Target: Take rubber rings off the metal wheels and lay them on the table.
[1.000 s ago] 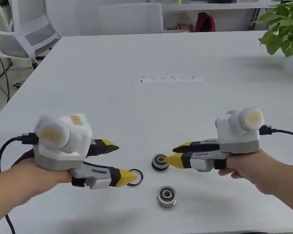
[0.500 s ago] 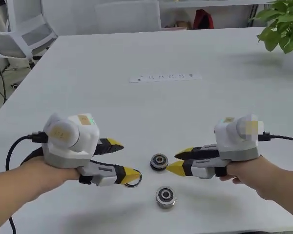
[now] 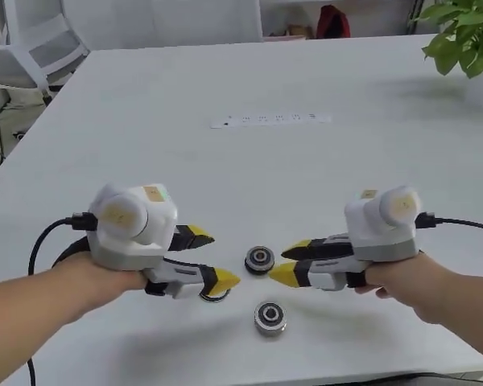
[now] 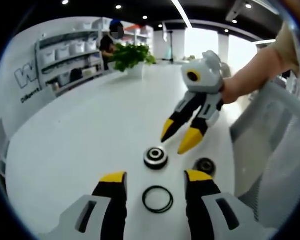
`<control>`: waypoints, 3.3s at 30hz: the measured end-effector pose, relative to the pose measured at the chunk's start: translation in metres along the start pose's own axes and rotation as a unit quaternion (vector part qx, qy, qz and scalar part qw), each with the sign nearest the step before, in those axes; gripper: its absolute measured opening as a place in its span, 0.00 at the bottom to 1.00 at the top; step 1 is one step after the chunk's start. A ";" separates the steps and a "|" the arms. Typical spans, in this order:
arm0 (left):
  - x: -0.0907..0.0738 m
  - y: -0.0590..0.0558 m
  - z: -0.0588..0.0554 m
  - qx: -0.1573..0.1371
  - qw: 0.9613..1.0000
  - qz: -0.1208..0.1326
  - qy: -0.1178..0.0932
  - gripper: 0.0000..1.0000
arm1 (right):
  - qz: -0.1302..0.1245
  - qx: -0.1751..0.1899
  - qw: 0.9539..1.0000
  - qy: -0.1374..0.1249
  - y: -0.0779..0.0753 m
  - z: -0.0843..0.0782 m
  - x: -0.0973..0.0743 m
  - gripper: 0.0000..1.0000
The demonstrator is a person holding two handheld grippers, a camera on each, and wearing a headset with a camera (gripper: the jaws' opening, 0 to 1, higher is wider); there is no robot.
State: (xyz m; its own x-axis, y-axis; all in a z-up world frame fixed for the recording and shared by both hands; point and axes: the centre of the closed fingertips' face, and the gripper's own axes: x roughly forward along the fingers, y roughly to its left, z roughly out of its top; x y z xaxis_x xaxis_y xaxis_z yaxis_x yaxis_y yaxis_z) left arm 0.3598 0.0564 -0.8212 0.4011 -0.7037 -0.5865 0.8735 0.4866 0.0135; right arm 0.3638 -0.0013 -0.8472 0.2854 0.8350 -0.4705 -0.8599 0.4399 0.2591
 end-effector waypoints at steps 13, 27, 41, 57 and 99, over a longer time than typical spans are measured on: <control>0.021 -0.001 0.008 0.002 1.000 -0.010 0.001 0.41 | -0.003 0.000 1.000 0.003 -0.007 -0.003 0.002 0.28; 0.039 -0.003 0.010 0.001 1.000 -0.024 0.009 0.36 | 0.000 0.003 1.000 0.002 -0.009 -0.004 0.005 0.28; 0.052 -0.005 0.012 -0.010 1.000 -0.026 0.013 0.25 | 0.003 0.005 1.000 -0.001 -0.009 -0.005 0.006 0.28; 0.060 -0.003 0.011 0.008 0.999 -0.016 0.027 0.15 | 0.001 0.001 1.000 -0.002 -0.010 -0.004 0.006 0.28; 0.061 -0.004 0.009 -0.001 1.000 0.020 0.017 0.14 | -0.010 0.007 1.000 0.019 -0.010 -0.012 0.011 0.03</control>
State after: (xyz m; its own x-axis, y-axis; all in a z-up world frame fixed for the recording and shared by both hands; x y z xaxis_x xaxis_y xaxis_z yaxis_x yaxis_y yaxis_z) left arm 0.3831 0.0069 -0.8490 0.4269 -0.6652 -0.6126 0.8560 0.5156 0.0366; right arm 0.3700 -0.0010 -0.8653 0.2865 0.8129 -0.5070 -0.8483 0.4612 0.2600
